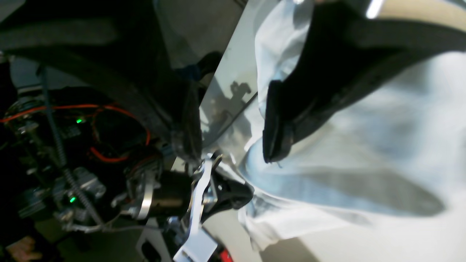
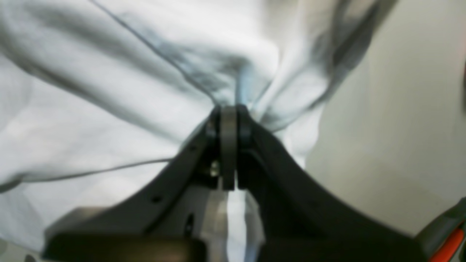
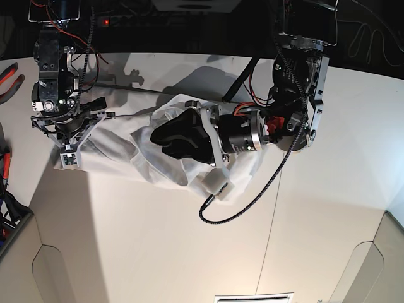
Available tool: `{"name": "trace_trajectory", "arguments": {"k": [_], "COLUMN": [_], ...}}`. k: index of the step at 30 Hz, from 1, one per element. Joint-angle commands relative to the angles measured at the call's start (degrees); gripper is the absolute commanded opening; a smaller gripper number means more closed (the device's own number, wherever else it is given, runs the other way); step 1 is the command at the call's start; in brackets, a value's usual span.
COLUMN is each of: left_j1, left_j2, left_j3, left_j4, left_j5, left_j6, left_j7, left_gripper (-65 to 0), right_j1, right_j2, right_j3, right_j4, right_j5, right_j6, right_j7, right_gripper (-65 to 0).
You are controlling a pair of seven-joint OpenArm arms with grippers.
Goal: Layout the t-shirt on the table in an organized manner, then fold the t-shirt properly
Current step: 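Lay the folded end onto the shirt and open the left gripper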
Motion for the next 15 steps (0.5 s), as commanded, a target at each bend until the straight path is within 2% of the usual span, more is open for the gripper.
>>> {"name": "trace_trajectory", "arguments": {"k": [1, 6, 10, 13, 15], "left_j1": [-0.94, -1.33, -1.36, -1.40, -1.36], "left_j2": [-0.02, -0.02, -0.42, -2.97, -5.11], "left_j3": [0.00, -0.61, -6.99, -14.60, -20.37], "left_j4": [0.81, 1.33, 5.38, 7.04, 7.04], "left_j5": [-1.64, -9.46, -9.20, -7.65, -4.42], "left_j6": [-0.91, -0.91, -0.91, -0.91, -0.91], "left_j7": [-1.03, -0.44, 3.45, 3.02, 1.66], "left_gripper": [-34.1, -34.7, -48.7, -58.1, -62.5], "right_j1": [0.85, 0.85, 0.85, 0.85, 0.85], "right_j2": [0.33, 0.31, 0.33, 0.33, 0.33], "right_j3": [0.31, 0.31, 0.31, 0.31, 0.31], "right_j4": [0.83, 0.83, 0.83, 0.83, 0.83], "right_j5": [-0.17, -0.17, -0.17, -0.17, -0.17], "right_j6": [0.02, 0.02, 0.02, 0.02, 0.00], "right_j7": [0.68, 0.68, 0.68, 0.66, 0.66], "right_gripper": [-65.0, -65.0, -65.0, -65.0, -65.0]}}
